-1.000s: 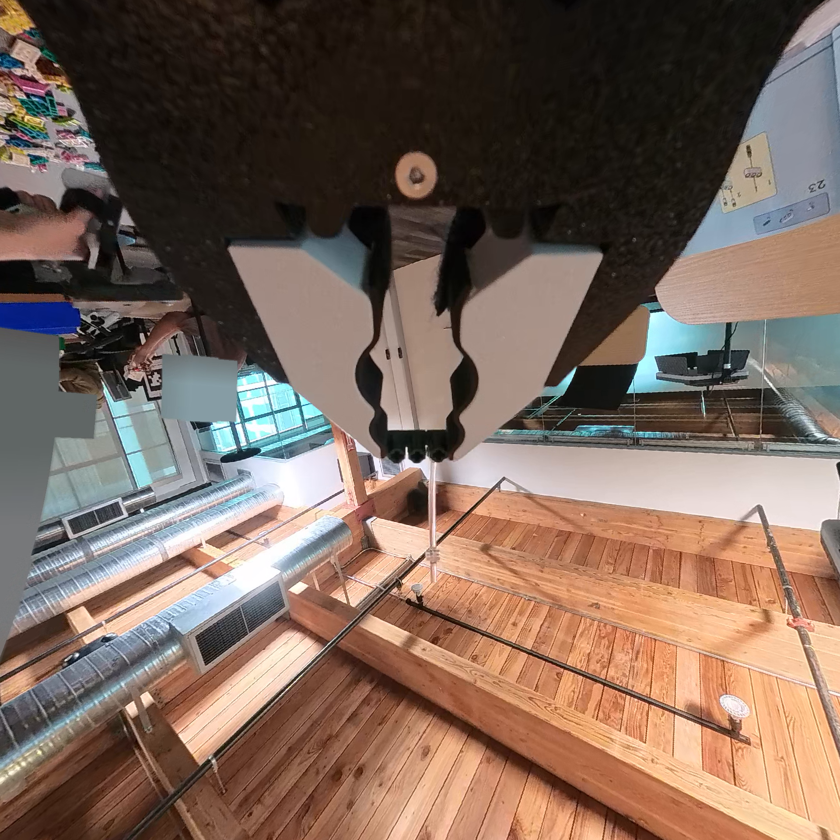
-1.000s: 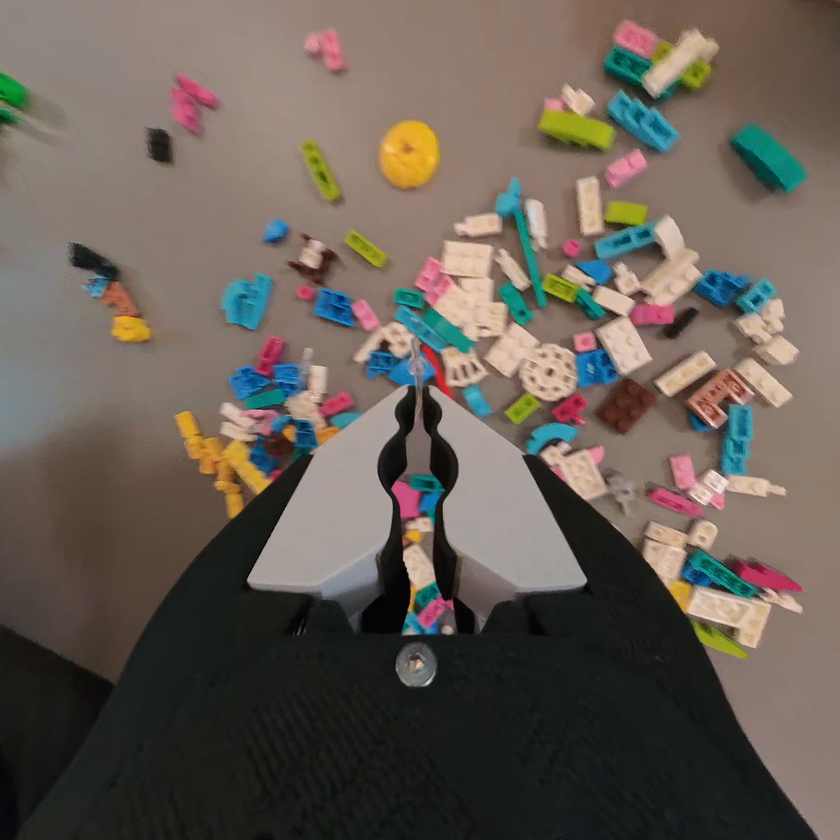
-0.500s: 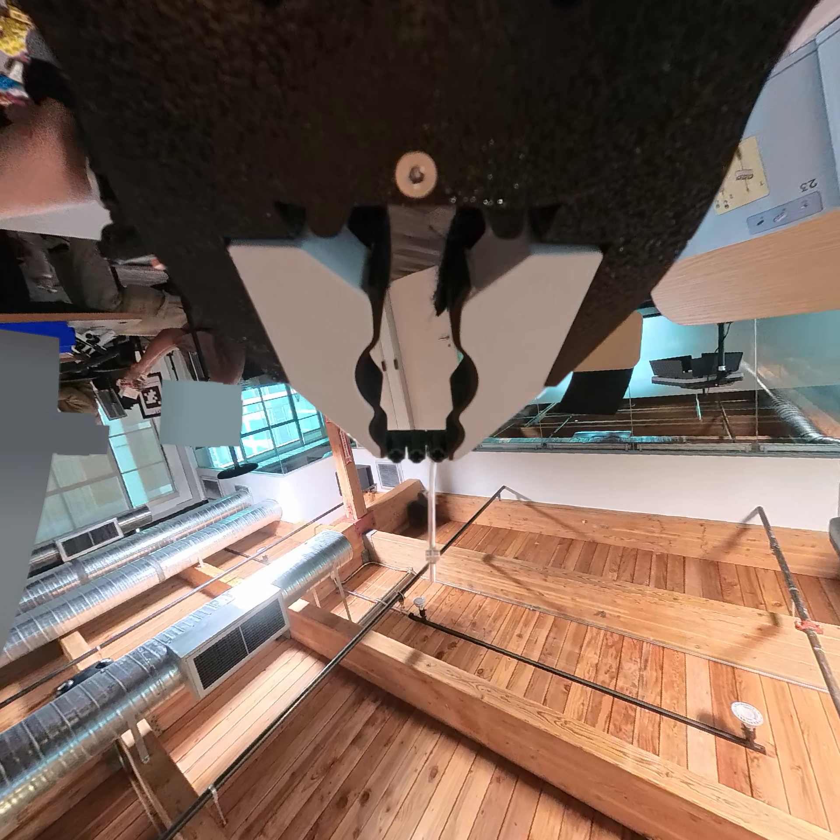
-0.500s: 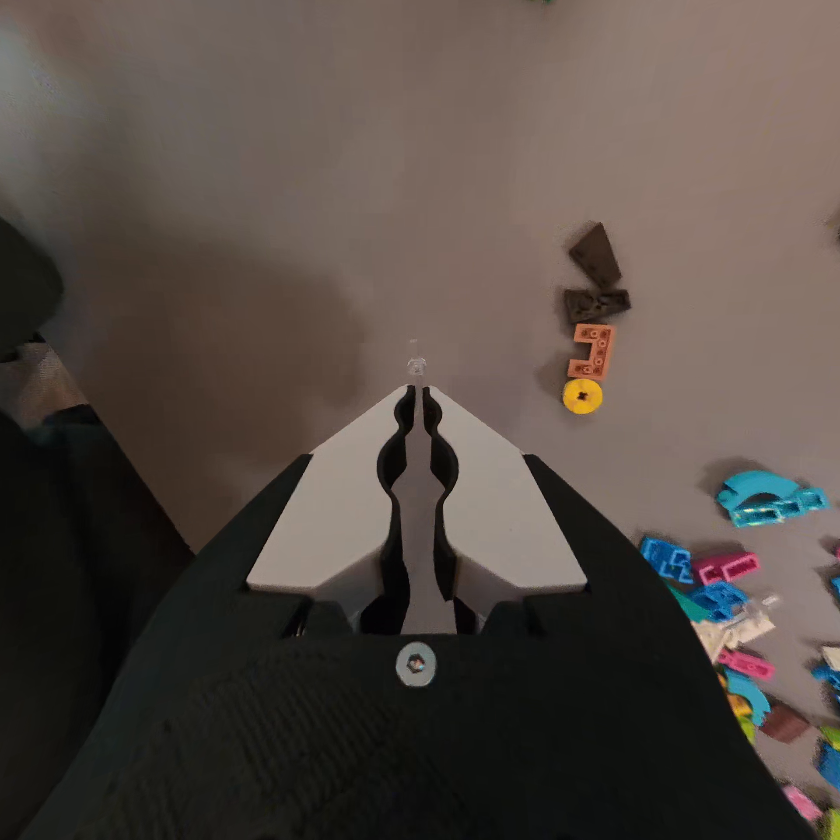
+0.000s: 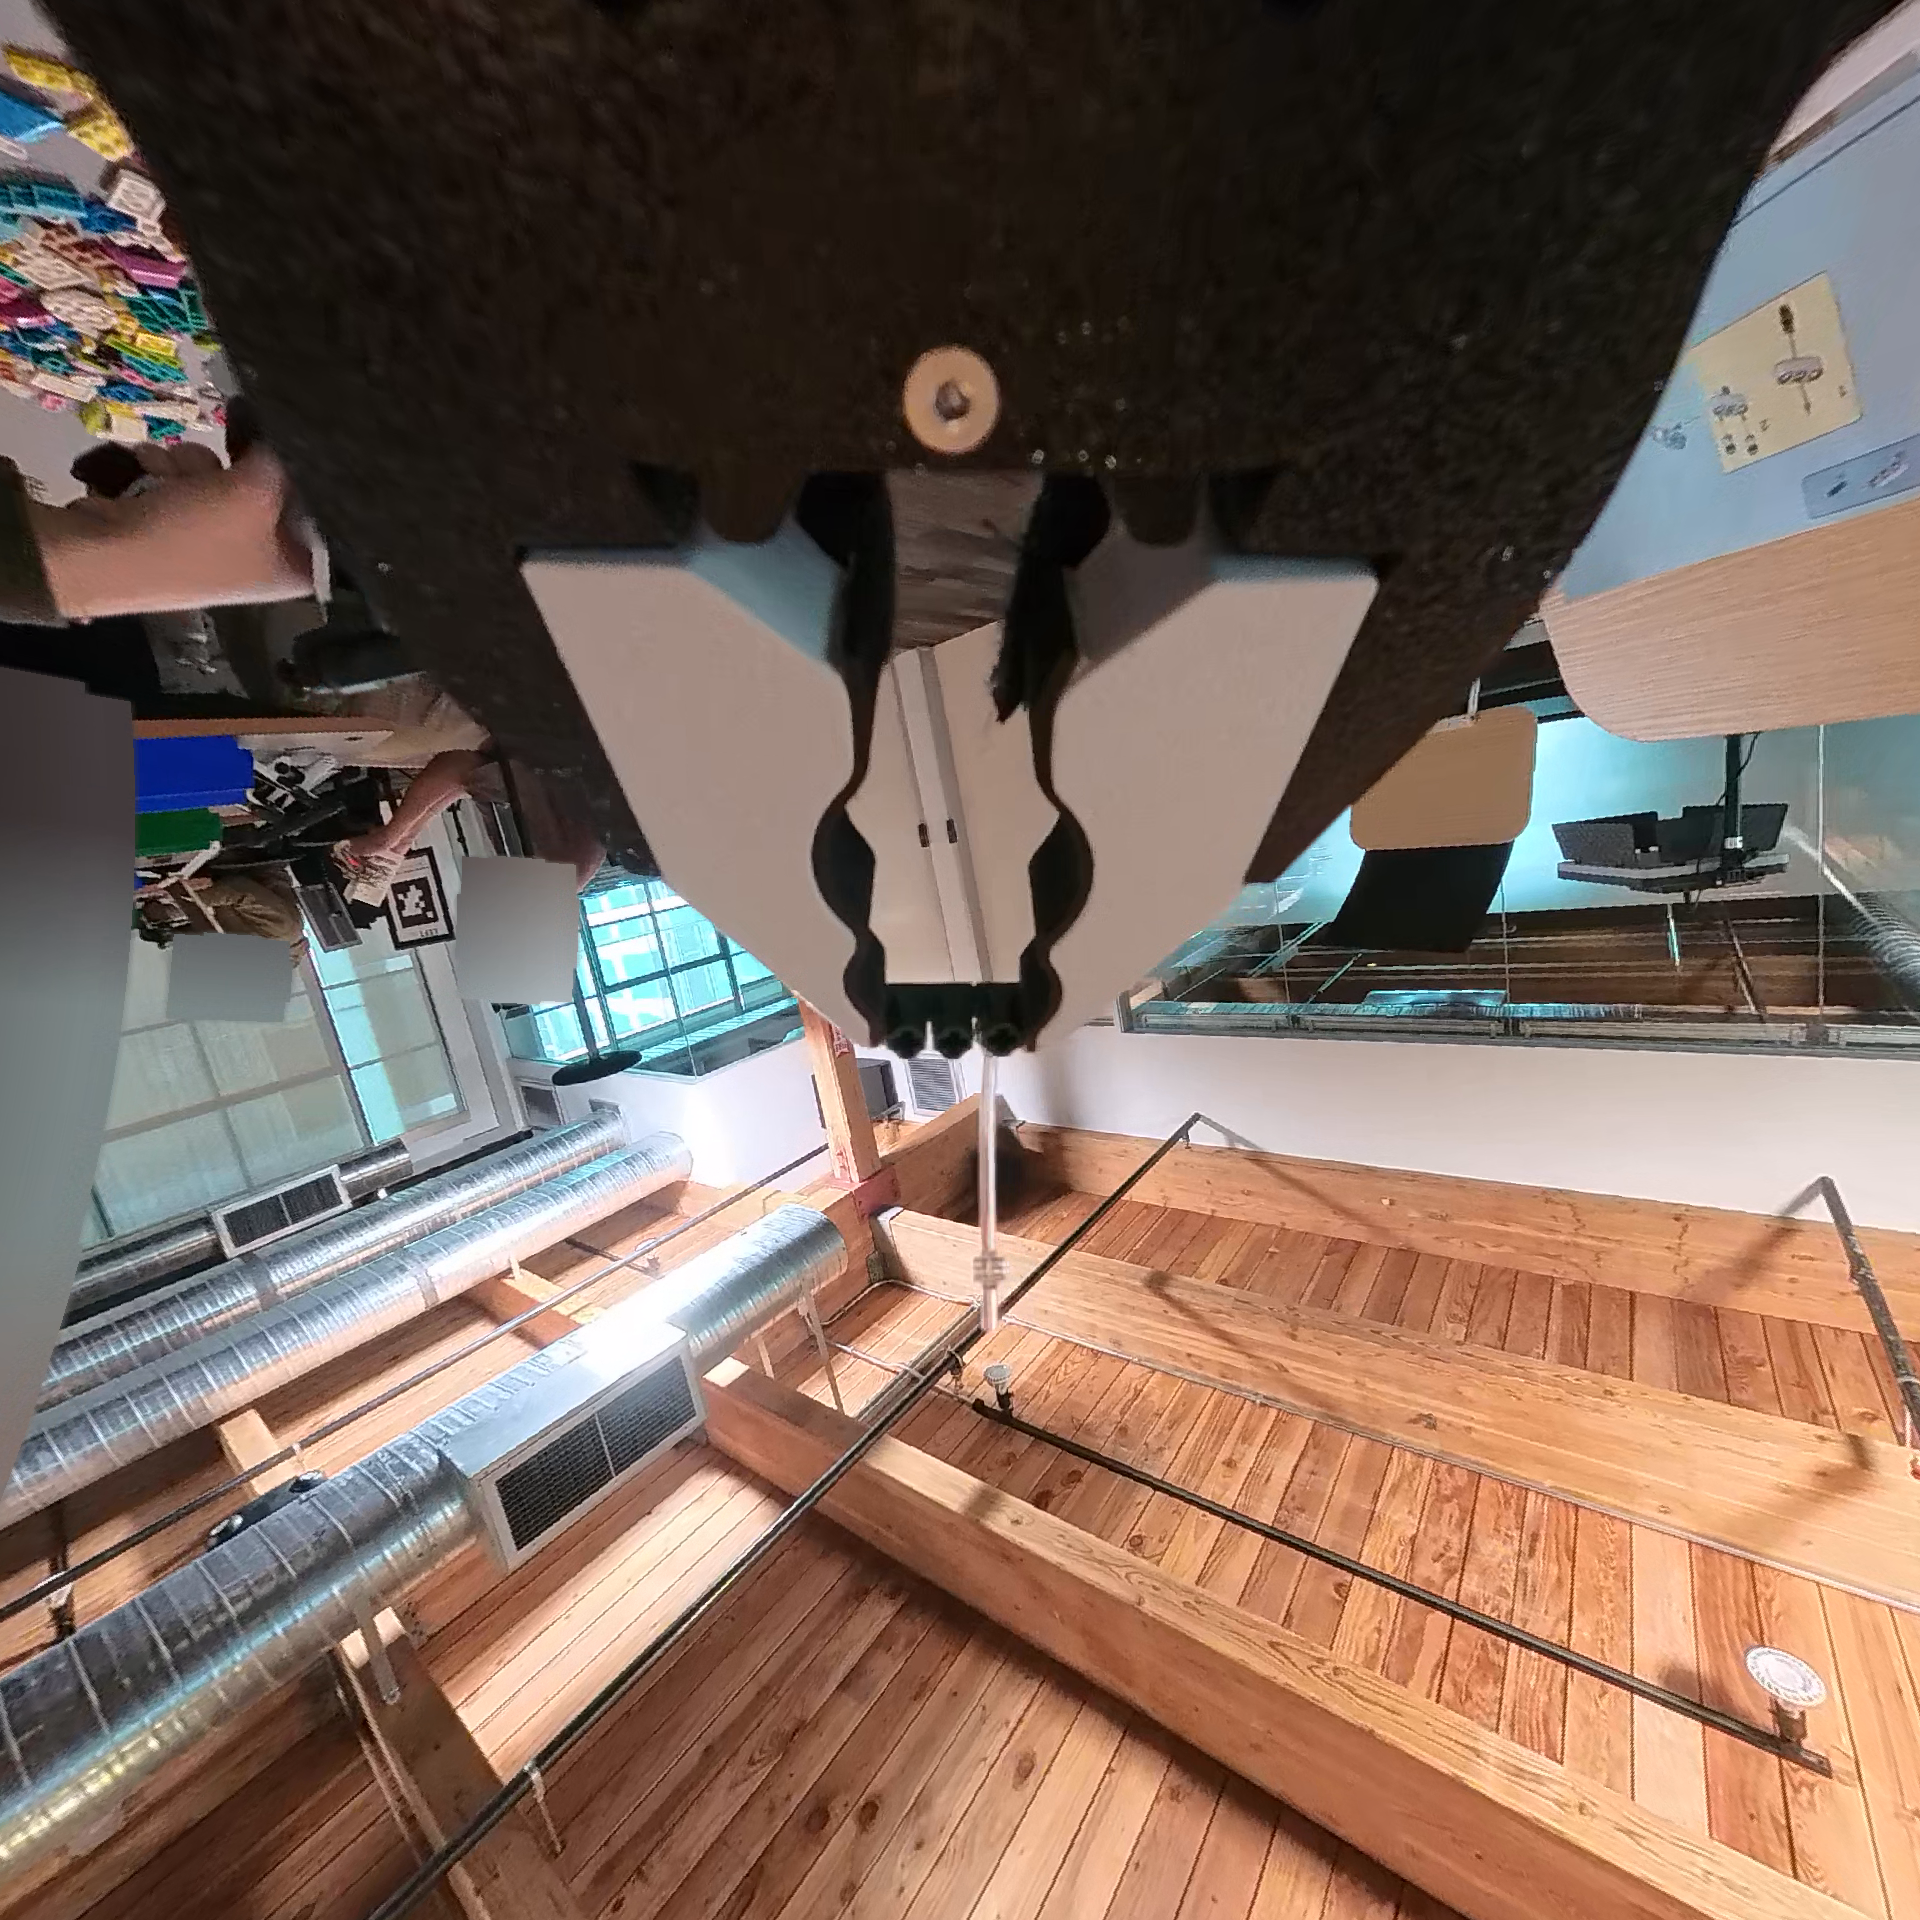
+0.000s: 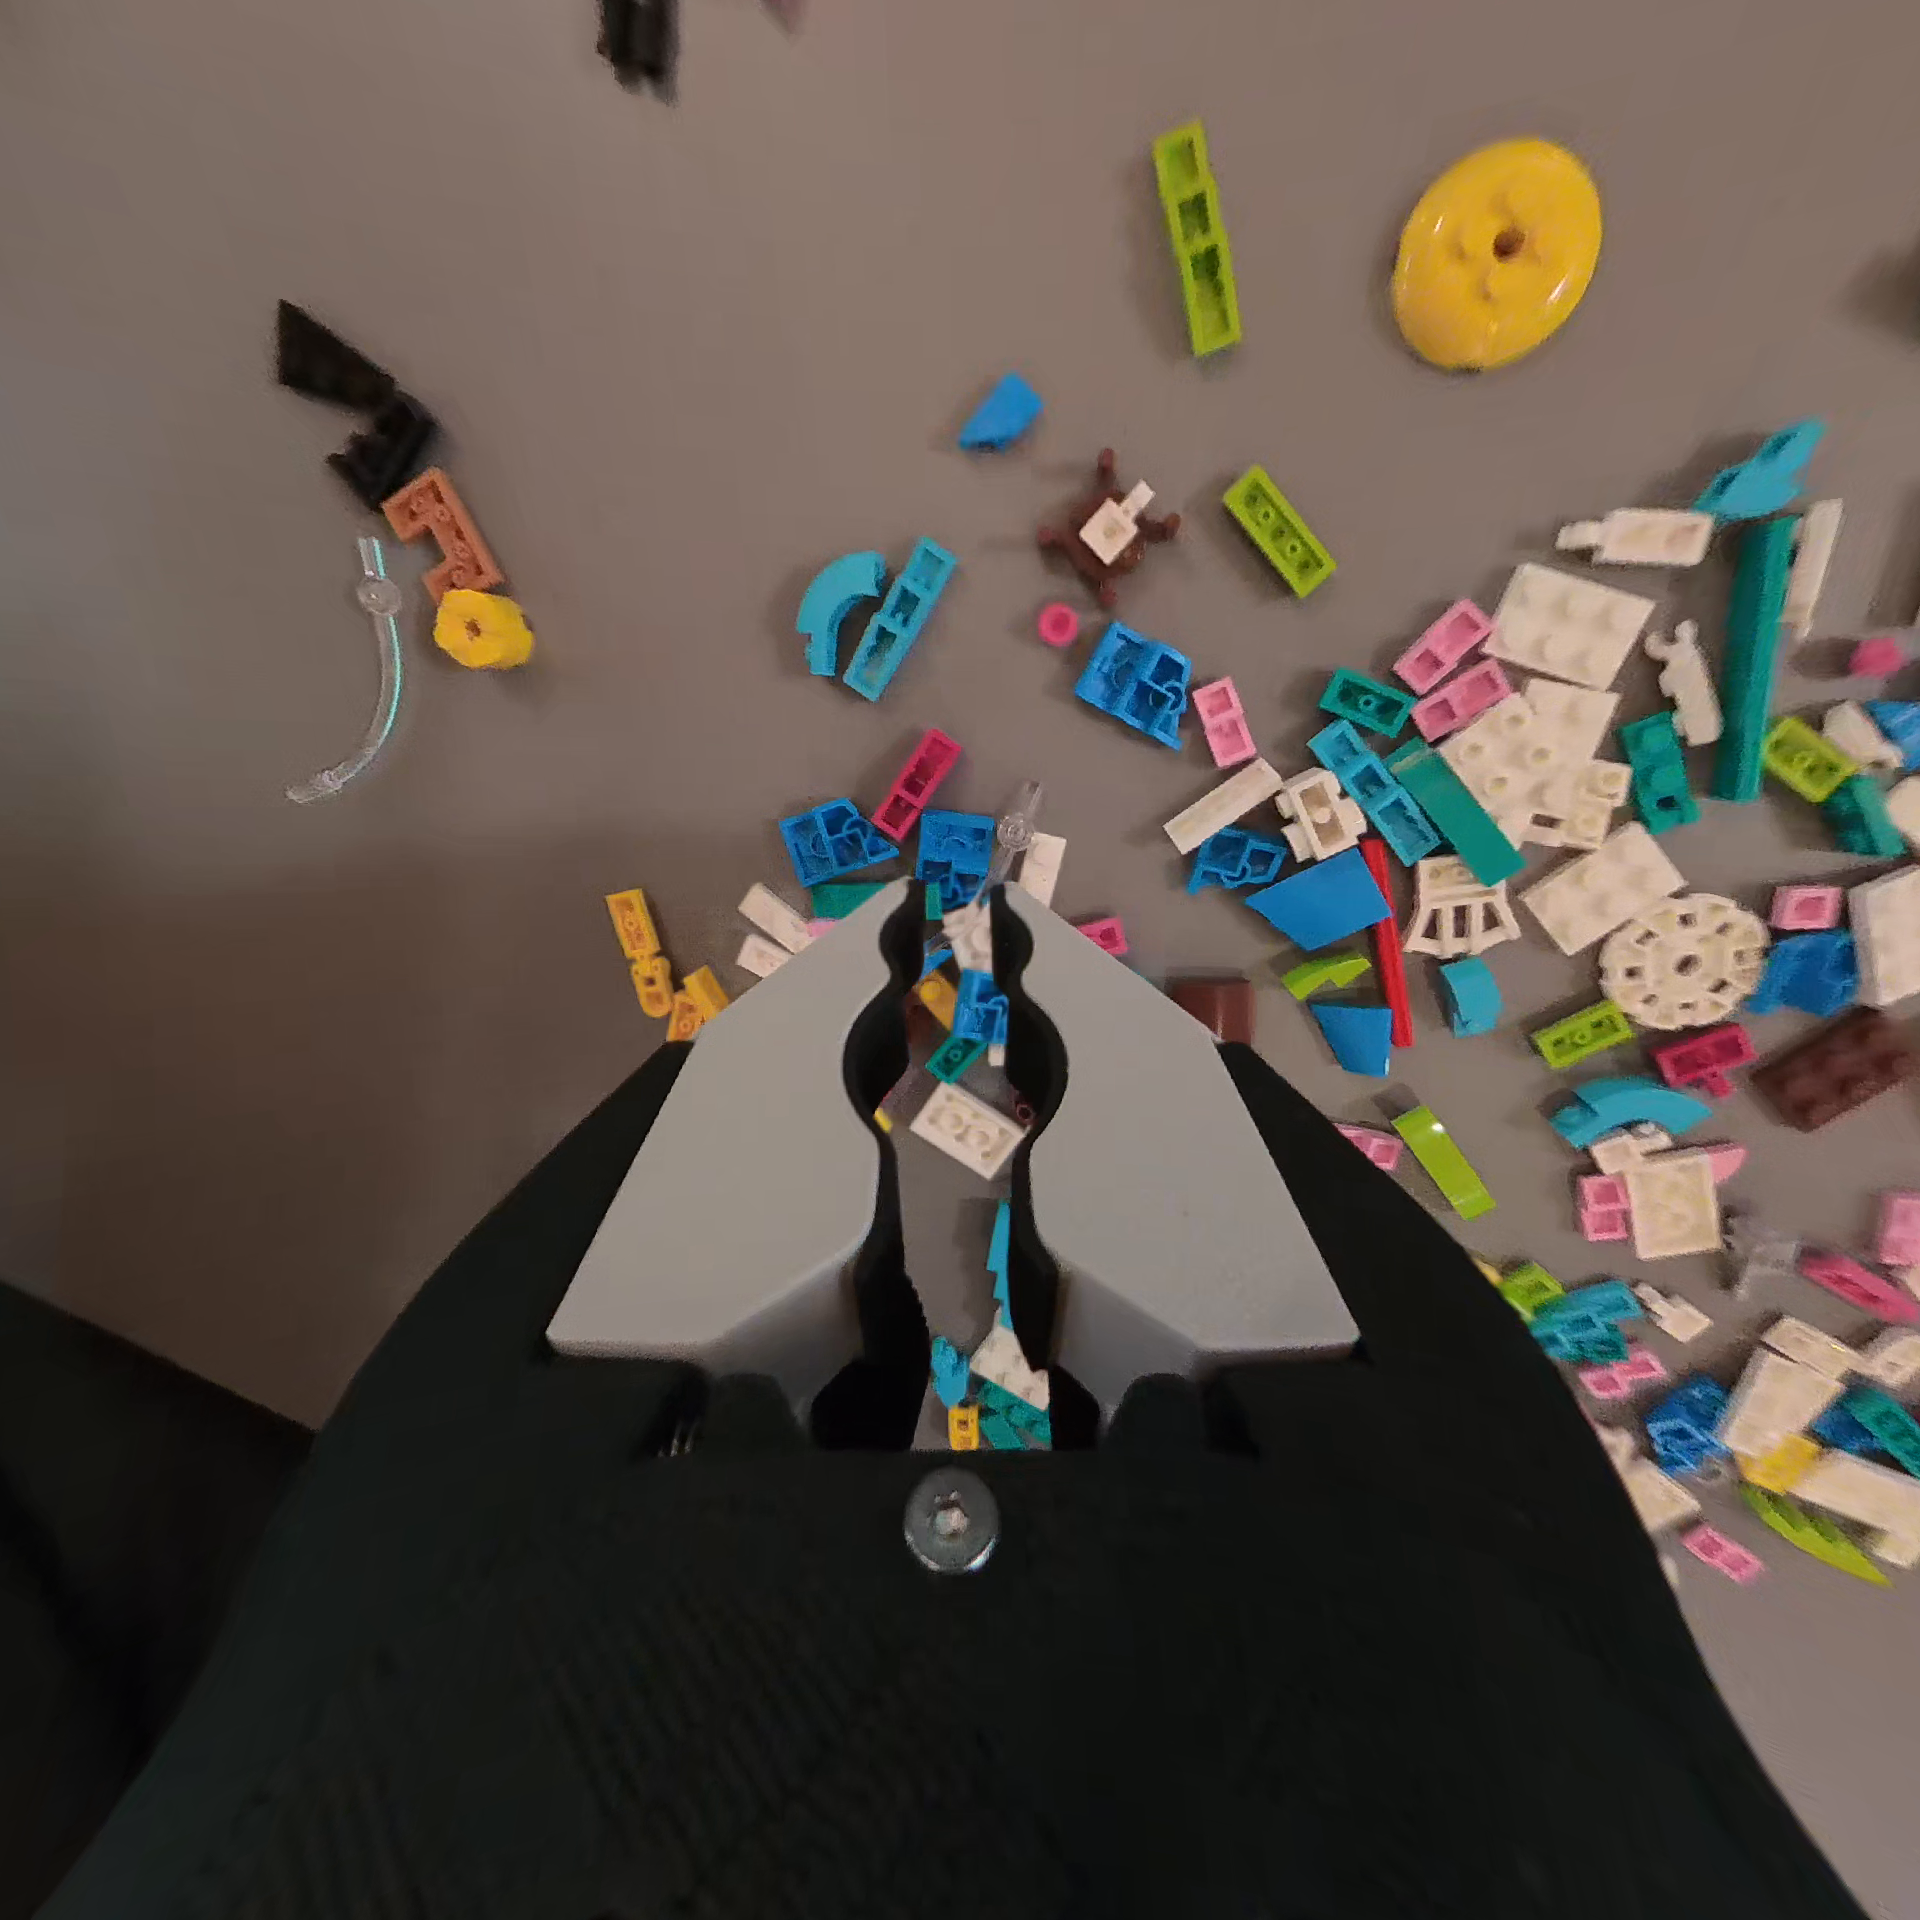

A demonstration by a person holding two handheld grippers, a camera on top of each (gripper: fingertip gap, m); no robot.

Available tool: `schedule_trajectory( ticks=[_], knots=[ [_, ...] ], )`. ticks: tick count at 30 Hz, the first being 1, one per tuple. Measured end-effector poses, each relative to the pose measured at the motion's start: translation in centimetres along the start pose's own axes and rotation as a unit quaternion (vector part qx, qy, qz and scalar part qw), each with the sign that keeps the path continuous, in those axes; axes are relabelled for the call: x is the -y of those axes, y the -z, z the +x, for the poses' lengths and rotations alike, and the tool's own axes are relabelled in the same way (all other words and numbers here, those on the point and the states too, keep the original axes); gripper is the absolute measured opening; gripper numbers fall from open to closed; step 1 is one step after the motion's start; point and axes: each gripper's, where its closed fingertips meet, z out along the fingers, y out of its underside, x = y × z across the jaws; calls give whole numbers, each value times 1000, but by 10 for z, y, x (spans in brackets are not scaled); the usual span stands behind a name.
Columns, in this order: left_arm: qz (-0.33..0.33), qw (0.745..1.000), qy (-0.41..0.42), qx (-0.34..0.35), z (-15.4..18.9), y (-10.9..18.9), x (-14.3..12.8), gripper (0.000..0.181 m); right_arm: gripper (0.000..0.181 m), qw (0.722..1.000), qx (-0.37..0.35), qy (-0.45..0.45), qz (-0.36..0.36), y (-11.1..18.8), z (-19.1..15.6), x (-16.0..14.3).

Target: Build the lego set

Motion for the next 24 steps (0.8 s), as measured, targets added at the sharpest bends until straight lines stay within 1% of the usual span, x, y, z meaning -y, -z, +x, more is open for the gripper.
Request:
schedule_trajectory(
  ticks=[3, 6, 10, 14, 18, 22, 24],
  knots=[
    [-1, 1000, 0, -2, 1, 0, 0, 23, 13, 999, 47, -26, -4, -11, -3, -3],
    [-1, 1000, 0, -3, 1, 0, 1, 23, 13, 999, 28, -30, -9, -18, 7, -6],
    [4, 1000, 3, 0, -1, 2, 2, 23, 12, 999, 22, -26, -17, -22, 7, -10],
    [3, 1000, 7, -1, -3, 2, 0, 23, 0, 999, 16, -15, -24, -22, 7, -11],
    [4, 1000, 5, 1, -5, 4, 2, 23, 0, 1000, 8, -5, -21, -20, 6, -9],
    [8, 1000, 9, 7, -9, 8, 4, 23, 0, 1000, 3, 1, -3, -13, 7, -3],
    [9, 1000, 10, 9, -10, 9, 4, 22, 0, 1000, 10, -4, -5, -13, 6, -5]
  ],
)
